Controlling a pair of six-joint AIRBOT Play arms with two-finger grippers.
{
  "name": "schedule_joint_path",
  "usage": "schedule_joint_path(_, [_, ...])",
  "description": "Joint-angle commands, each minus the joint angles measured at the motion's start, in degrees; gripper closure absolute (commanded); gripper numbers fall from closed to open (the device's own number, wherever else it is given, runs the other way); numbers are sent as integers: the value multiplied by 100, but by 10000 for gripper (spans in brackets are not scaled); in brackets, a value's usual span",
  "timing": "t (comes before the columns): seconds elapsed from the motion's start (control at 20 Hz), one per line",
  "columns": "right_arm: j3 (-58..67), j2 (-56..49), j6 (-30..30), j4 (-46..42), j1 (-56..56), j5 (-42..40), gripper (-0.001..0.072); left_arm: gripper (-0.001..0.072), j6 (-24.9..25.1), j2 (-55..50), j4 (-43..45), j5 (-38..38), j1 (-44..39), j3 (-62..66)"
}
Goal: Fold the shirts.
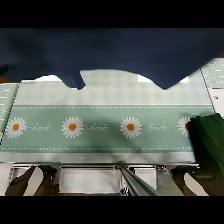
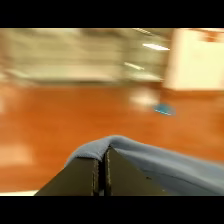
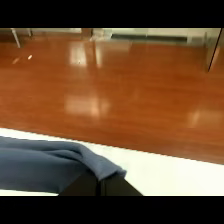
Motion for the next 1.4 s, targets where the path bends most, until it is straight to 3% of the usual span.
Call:
schedule_joint_path(0.0, [66,807,116,-203,9,605,686,683,-575,911,2068,-505,-525,221])
schedule_joint_path(0.2, [31,1008,190,-203,9,1499,686,683,-940,1390,3718,-787,-1958,-7])
schedule_joint_path(0.3, [-291,1008,208,-197,9,1628,686,683,-1051,1364,4057,-1185,-2295,-280])
schedule_joint_path(0.45, [-1467,1005,328,-63,9,1145,686,682,-1204,1250,3982,-1064,-2347,-1394])
schedule_joint_path(0.65, [-3289,699,127,195,11,-26,686,682,-1357,625,3950,63,-2347,-2959])
schedule_joint_path(0.8, [-3967,-116,-166,522,11,-654,686,682,-1458,-413,3501,632,-2347,-3526])
schedule_joint_path(1.05, [-3915,-2277,-483,876,4,-1856,686,682,-1464,-2450,2924,1591,-2347,-3453])
schedule_joint_path(1.25, [-2669,-4103,-190,1106,-133,-2087,686,681,-2041,-3777,2702,1974,-2347,-2865])
schedule_joint_path(1.35, [-1958,-4811,-116,1222,-131,-2031,687,681,-2063,-4291,2444,1991,-2345,-2546])
